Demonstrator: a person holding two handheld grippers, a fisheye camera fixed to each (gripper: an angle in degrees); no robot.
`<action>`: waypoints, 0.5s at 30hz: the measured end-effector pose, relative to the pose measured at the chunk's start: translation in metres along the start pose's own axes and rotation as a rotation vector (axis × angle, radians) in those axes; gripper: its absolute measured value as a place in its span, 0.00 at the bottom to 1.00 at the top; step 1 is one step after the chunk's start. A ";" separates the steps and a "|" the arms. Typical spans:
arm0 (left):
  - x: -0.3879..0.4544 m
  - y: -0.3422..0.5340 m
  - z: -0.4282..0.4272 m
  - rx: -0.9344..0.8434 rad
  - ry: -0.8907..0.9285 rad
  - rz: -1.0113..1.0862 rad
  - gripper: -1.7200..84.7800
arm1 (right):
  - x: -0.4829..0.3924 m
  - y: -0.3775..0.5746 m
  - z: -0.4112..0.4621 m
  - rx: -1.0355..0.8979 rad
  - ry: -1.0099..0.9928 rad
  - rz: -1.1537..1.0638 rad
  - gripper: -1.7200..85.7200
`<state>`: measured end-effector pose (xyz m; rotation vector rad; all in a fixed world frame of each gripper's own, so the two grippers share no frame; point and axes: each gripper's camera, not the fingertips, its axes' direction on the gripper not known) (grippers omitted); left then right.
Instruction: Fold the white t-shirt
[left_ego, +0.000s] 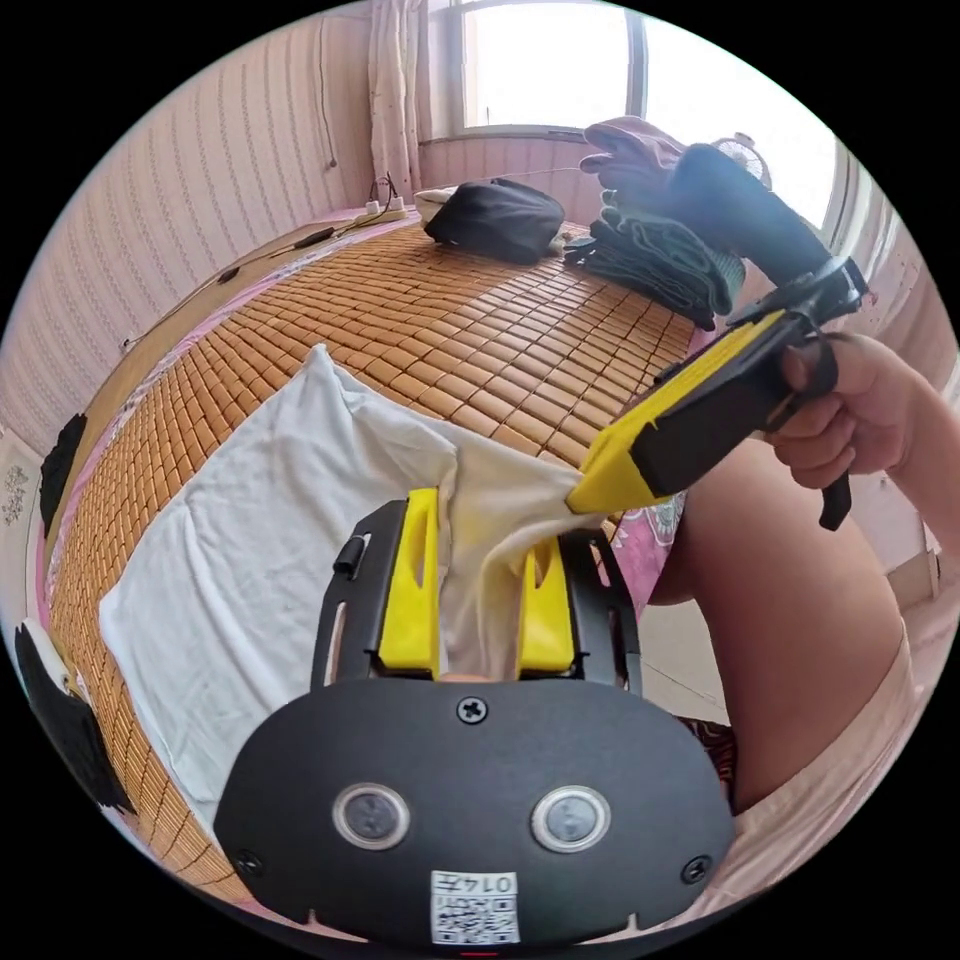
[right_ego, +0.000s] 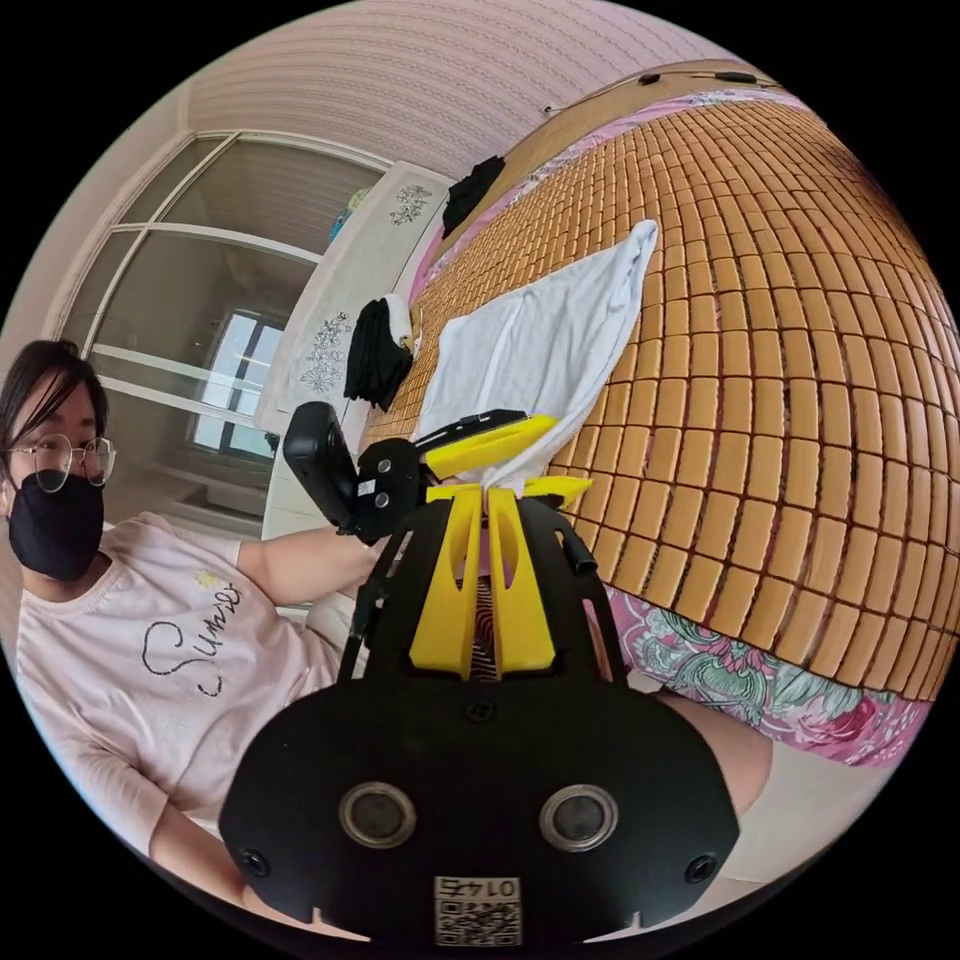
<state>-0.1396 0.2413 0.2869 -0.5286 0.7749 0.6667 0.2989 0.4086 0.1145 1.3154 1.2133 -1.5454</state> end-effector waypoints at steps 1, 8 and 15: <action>-0.001 0.000 0.001 -0.013 0.009 -0.005 0.06 | 0.005 0.003 -0.003 0.018 0.012 0.002 0.06; 0.008 0.011 -0.013 -0.024 0.069 0.048 0.01 | 0.056 0.016 -0.032 0.257 0.147 0.138 0.15; 0.025 0.031 -0.040 -0.025 0.125 0.112 0.01 | 0.070 -0.024 -0.026 0.367 0.348 0.135 0.17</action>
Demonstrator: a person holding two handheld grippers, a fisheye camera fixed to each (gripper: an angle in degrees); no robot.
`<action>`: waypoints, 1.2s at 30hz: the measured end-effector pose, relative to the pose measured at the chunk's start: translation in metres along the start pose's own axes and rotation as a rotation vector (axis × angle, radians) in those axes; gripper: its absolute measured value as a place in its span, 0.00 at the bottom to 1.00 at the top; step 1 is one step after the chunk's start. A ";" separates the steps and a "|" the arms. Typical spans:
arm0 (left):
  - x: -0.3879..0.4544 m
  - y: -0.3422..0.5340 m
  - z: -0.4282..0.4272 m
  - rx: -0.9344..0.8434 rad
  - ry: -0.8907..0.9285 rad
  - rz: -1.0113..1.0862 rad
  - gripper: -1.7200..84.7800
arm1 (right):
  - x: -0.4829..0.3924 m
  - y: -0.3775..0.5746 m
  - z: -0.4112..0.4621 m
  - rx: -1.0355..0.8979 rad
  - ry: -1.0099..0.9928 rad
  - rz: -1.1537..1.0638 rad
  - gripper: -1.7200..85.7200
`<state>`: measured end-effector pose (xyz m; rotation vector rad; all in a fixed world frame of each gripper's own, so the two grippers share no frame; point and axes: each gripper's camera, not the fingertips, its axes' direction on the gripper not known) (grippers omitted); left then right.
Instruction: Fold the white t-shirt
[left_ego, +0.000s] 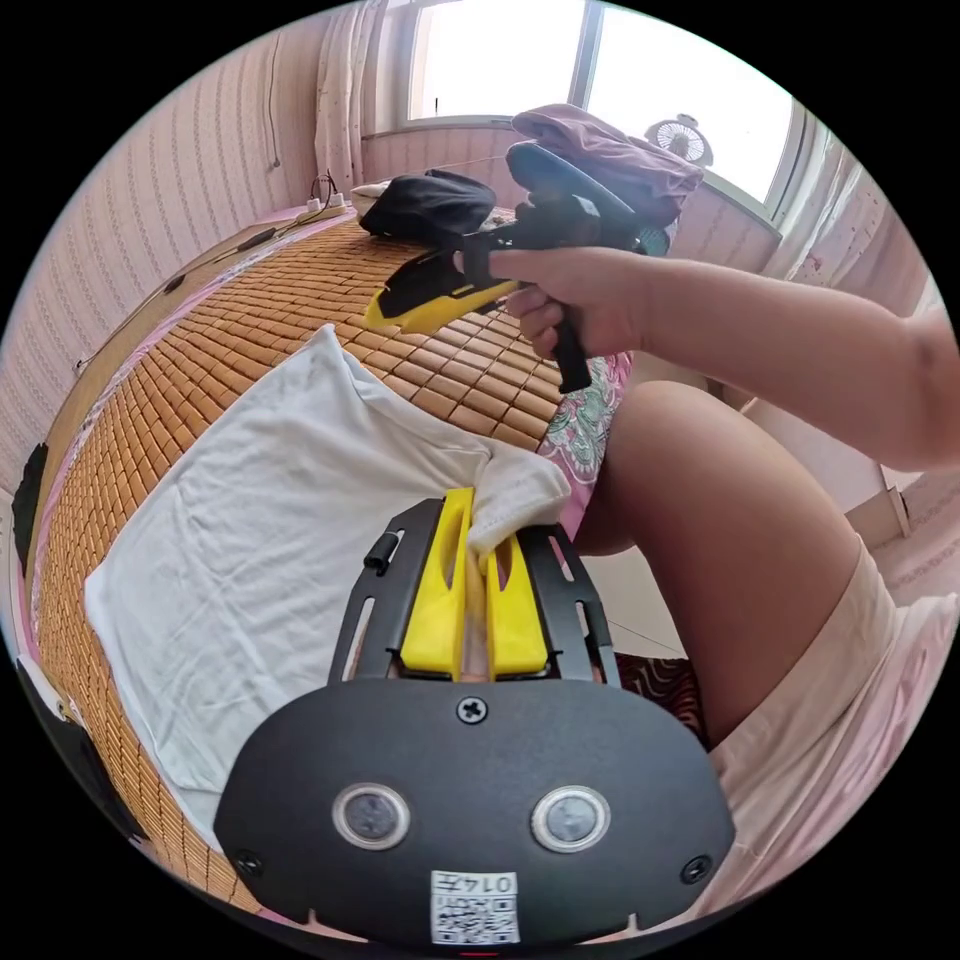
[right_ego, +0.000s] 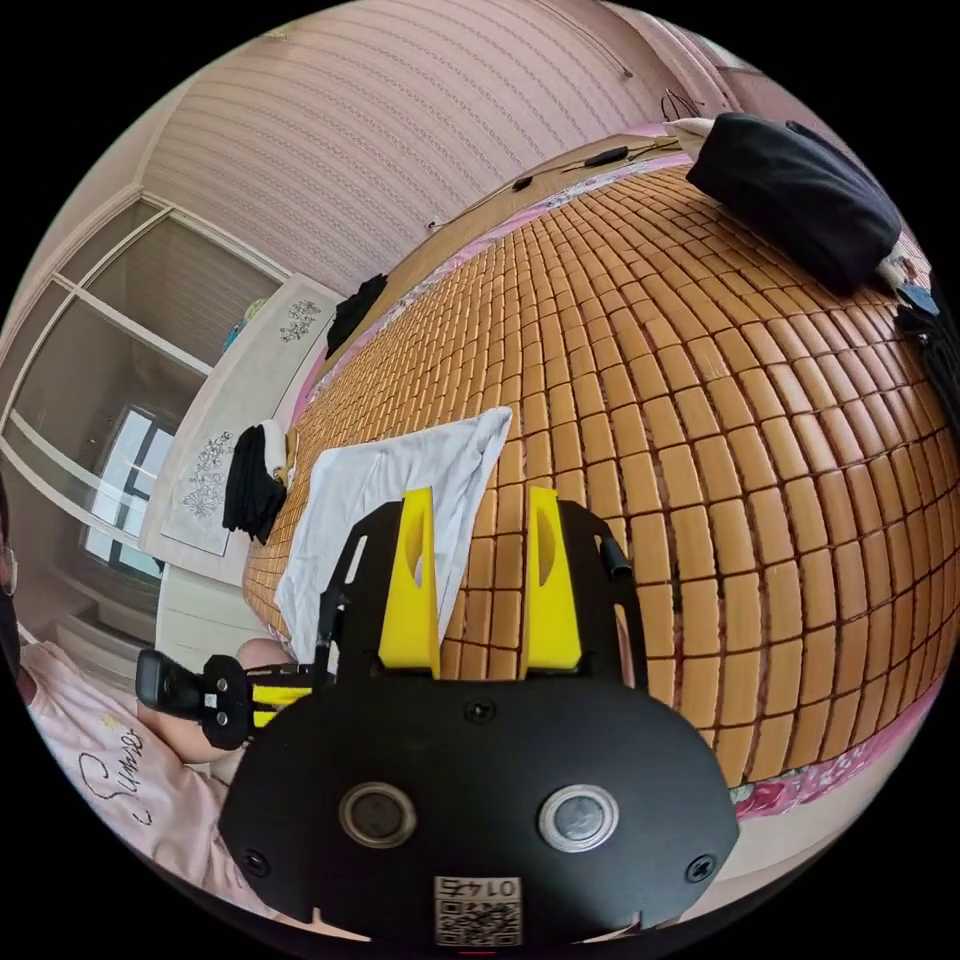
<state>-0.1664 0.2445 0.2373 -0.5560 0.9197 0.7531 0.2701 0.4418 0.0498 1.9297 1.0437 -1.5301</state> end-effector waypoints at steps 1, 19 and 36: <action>0.003 0.002 -0.003 -0.004 0.009 0.006 0.01 | -0.001 -0.006 0.006 0.012 0.023 0.009 0.17; -0.029 0.005 -0.122 0.310 0.269 -0.188 0.01 | -0.036 -0.045 -0.077 0.051 -0.072 -0.031 0.03; -0.129 0.042 -0.210 0.274 0.178 -0.450 0.01 | -0.221 -0.146 0.006 -0.116 -0.044 -0.232 0.03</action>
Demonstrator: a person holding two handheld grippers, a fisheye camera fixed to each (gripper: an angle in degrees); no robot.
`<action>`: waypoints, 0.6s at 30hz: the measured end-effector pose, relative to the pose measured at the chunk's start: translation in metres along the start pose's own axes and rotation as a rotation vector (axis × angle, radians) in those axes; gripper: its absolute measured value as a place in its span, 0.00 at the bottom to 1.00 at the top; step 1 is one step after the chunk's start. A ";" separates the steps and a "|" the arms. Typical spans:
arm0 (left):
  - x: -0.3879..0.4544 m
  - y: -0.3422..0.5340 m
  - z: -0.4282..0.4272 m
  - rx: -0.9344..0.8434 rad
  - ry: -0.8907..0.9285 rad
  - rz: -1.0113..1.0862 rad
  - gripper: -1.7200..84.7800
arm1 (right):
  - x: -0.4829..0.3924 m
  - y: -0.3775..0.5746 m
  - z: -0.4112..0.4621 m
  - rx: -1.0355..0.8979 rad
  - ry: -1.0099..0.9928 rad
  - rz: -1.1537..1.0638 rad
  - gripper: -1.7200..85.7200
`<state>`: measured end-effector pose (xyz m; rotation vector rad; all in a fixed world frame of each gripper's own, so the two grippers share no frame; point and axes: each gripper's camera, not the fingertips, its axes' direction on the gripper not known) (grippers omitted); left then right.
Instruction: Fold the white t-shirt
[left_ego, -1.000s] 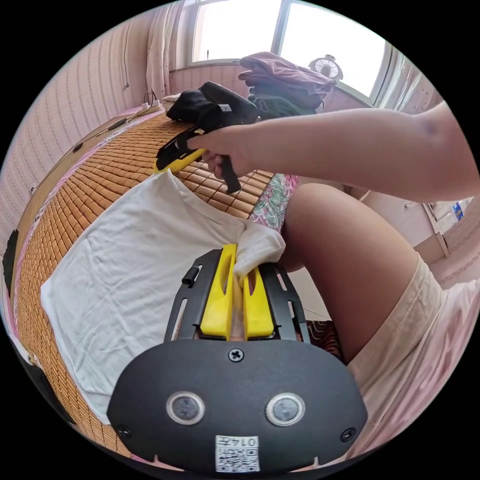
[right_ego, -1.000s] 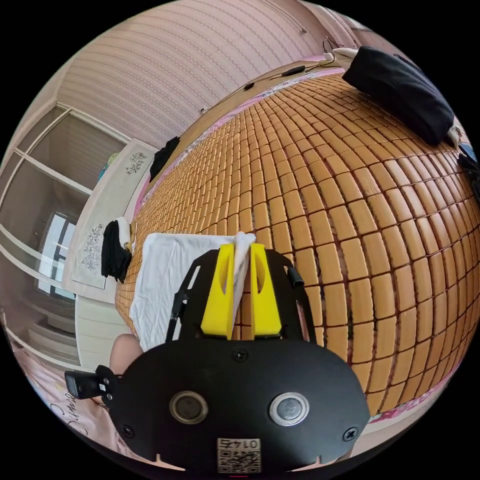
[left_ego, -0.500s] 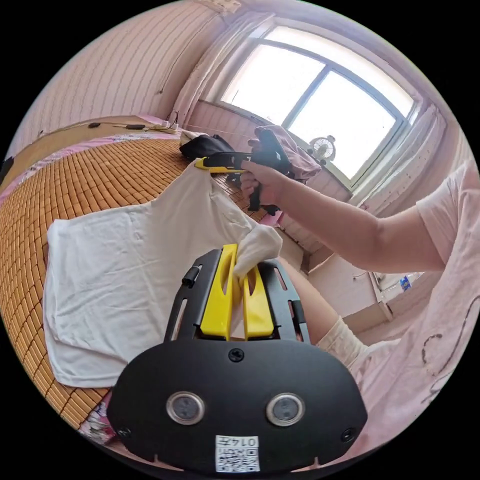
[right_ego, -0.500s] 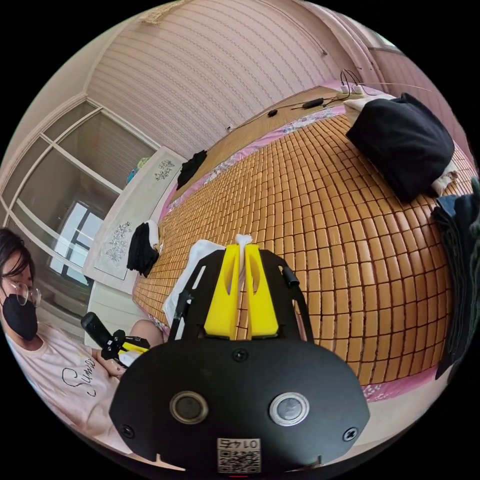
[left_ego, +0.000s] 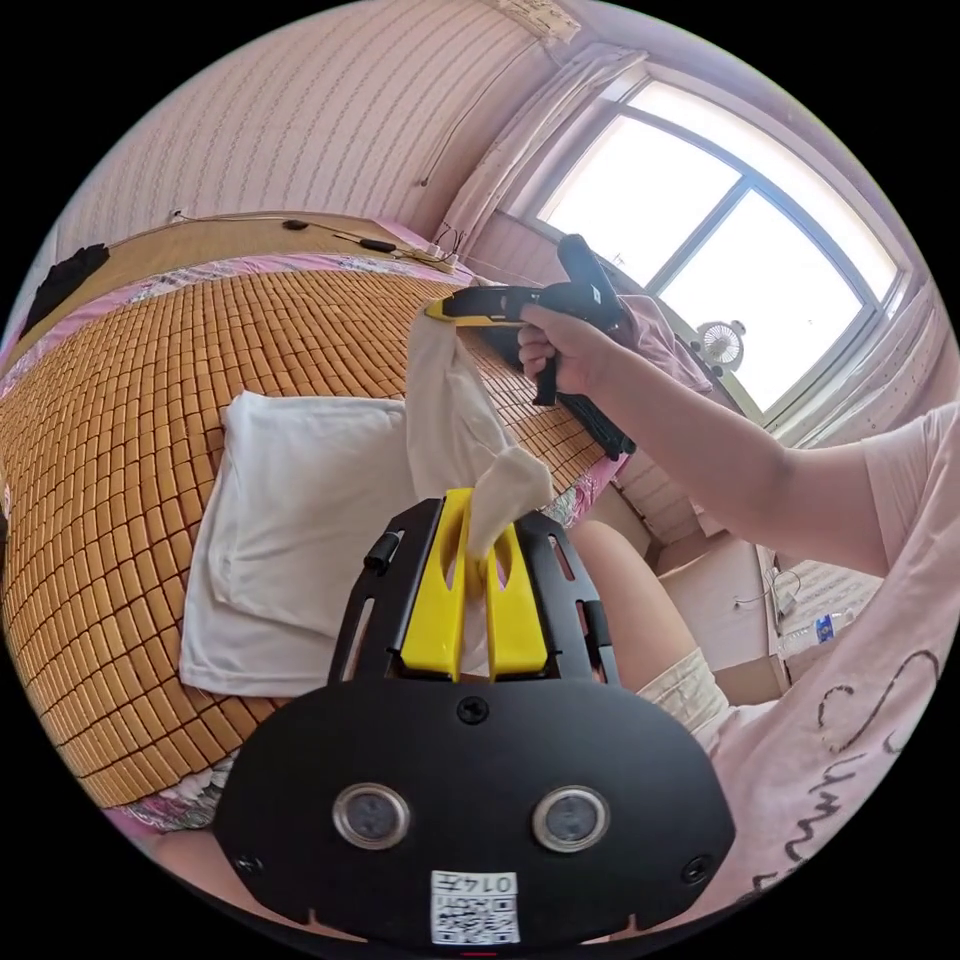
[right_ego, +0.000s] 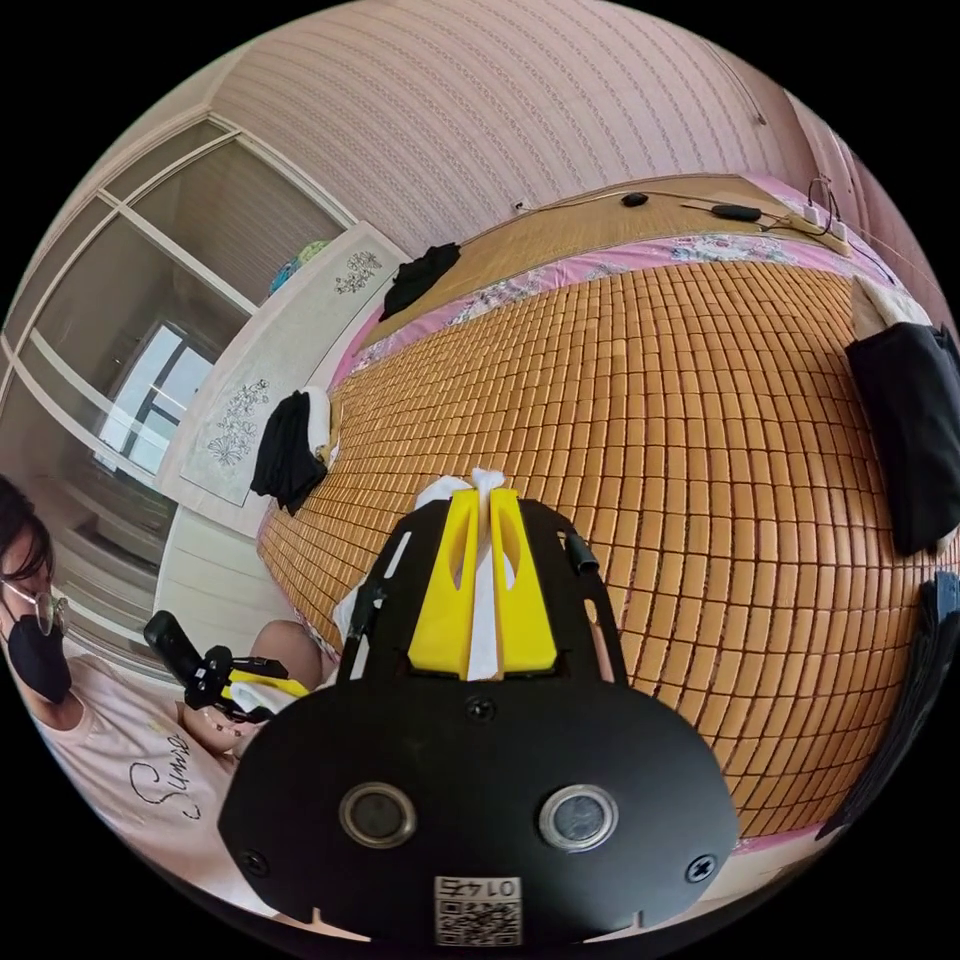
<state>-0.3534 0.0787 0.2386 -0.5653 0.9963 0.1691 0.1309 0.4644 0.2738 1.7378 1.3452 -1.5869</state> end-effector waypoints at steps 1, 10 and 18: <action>-0.005 -0.001 -0.009 0.016 -0.002 -0.011 0.01 | -0.013 -0.013 0.008 -0.016 0.003 -0.013 0.03; -0.093 0.014 -0.051 0.102 -0.175 -0.279 0.01 | -0.101 -0.099 0.133 -0.252 0.107 -0.024 0.05; -0.151 0.043 -0.066 0.025 -0.195 -0.488 0.01 | -0.156 -0.127 0.172 -0.171 0.137 -0.011 0.09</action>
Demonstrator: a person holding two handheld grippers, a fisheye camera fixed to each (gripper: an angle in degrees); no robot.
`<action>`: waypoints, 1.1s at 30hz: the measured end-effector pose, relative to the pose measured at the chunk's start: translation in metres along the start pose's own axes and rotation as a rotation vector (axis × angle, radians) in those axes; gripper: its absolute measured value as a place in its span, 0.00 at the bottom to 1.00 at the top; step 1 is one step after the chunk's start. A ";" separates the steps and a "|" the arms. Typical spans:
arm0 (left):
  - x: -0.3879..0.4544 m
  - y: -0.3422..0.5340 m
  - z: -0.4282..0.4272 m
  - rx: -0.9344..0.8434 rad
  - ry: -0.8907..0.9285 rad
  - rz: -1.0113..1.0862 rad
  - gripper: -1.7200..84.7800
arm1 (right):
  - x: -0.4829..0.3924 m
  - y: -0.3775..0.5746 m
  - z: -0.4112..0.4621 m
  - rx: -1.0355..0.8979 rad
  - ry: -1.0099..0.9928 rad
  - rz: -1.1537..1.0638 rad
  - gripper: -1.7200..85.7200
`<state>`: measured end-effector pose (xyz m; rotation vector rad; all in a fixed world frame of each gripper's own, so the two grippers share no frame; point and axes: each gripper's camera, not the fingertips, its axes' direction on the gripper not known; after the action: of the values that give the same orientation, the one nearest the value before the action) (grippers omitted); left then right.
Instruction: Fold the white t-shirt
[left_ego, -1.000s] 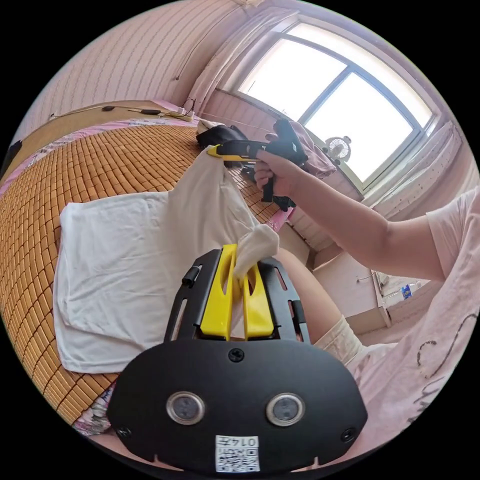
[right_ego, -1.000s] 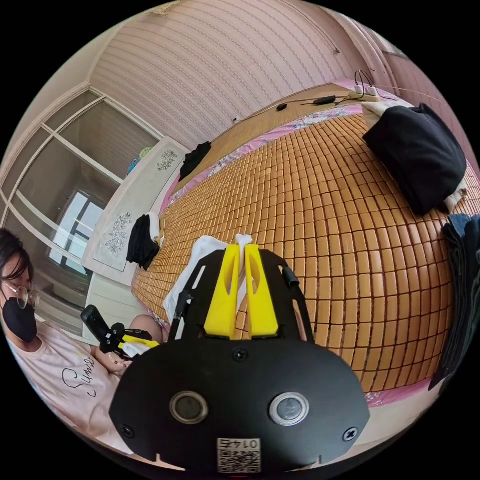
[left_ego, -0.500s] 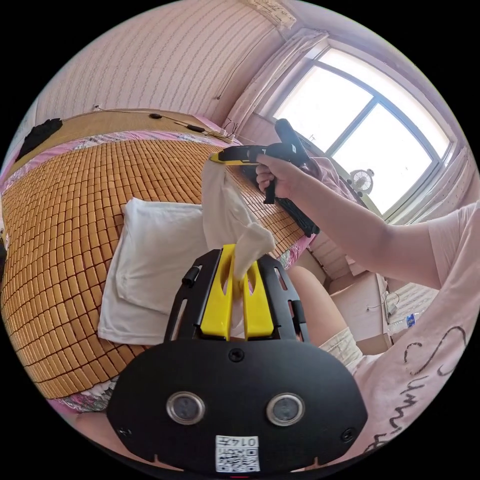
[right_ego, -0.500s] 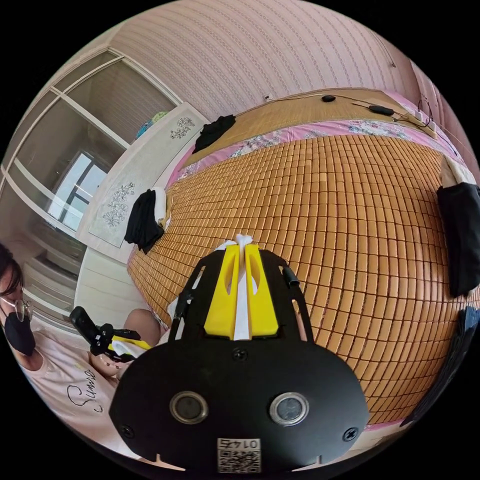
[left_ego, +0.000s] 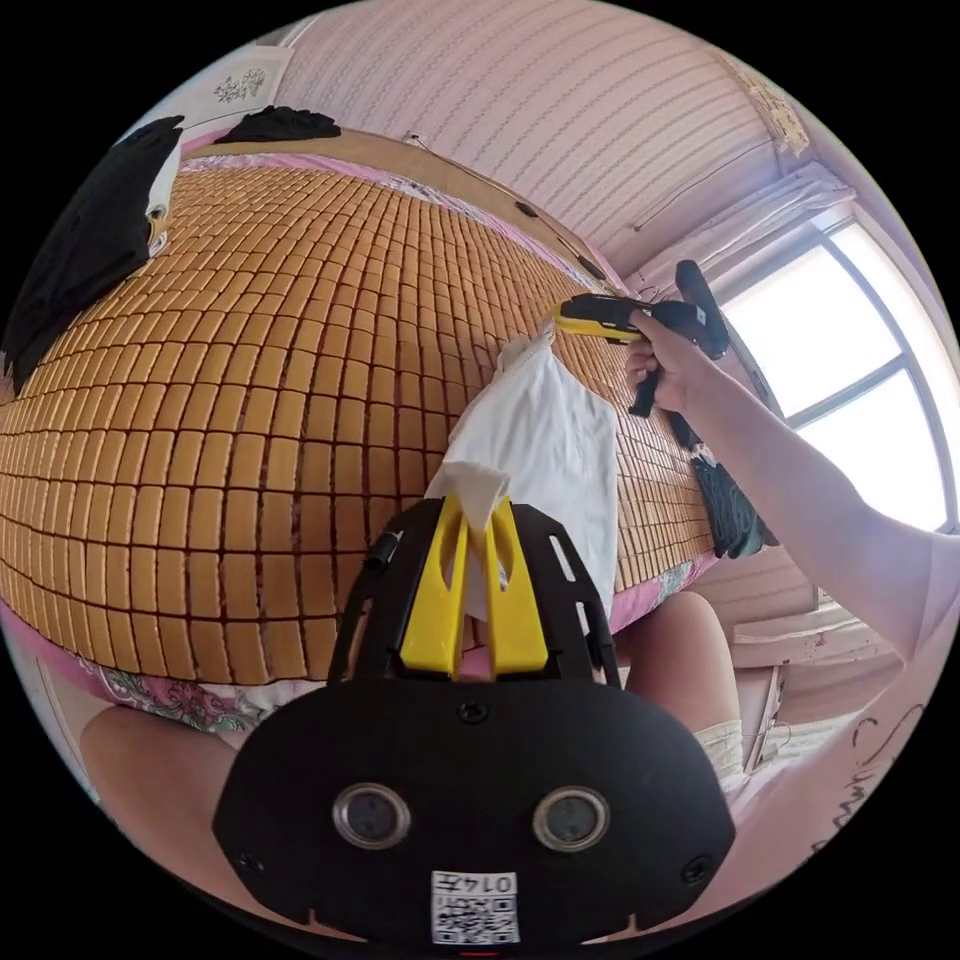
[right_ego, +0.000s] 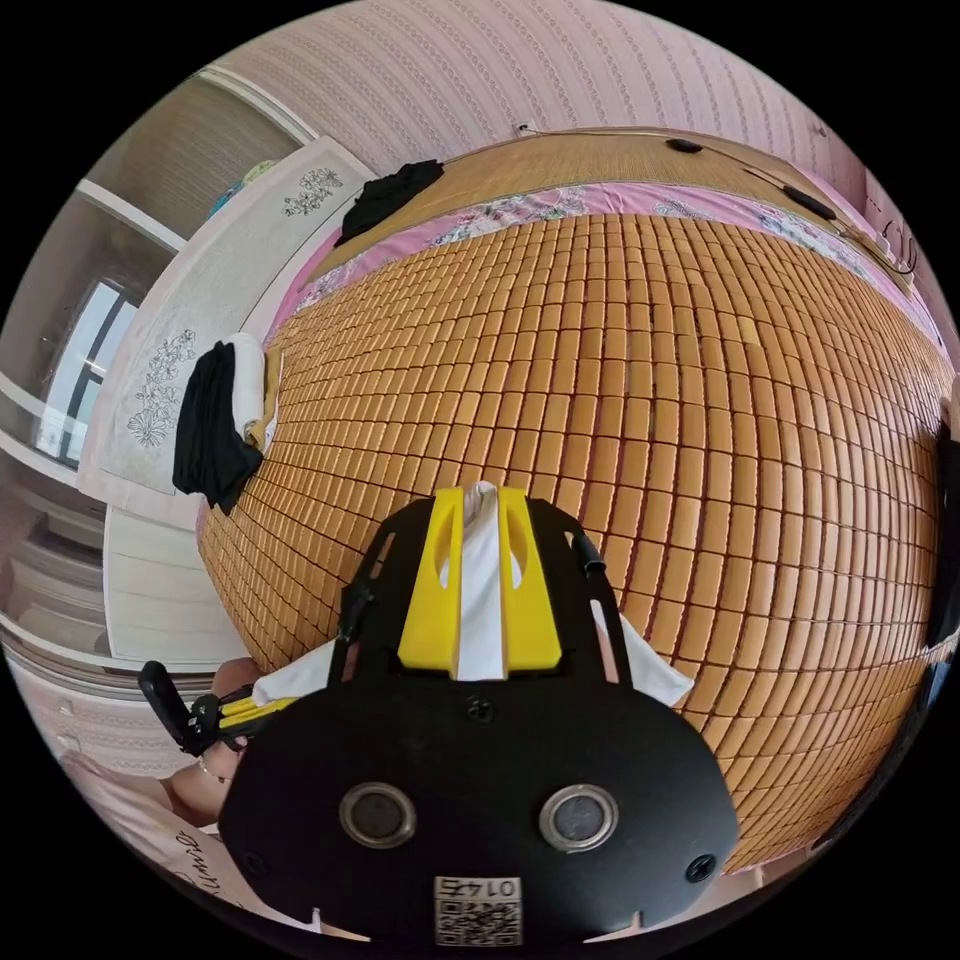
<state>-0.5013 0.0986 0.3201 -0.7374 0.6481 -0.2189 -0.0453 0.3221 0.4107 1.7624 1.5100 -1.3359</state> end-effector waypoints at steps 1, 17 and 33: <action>-0.004 0.003 -0.002 -0.024 -0.004 -0.007 0.01 | -0.008 -0.001 -0.005 0.016 -0.011 -0.031 0.09; 0.039 0.003 -0.048 -0.009 -0.289 0.163 0.02 | -0.109 -0.015 0.018 -0.085 0.207 -0.344 0.08; 0.061 0.002 -0.013 -0.149 -0.252 0.235 0.10 | -0.141 0.019 -0.021 0.025 0.244 -0.299 0.09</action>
<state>-0.4611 0.0679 0.2828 -0.8089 0.5081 0.1389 -0.0099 0.2667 0.5386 1.8222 1.9625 -1.3165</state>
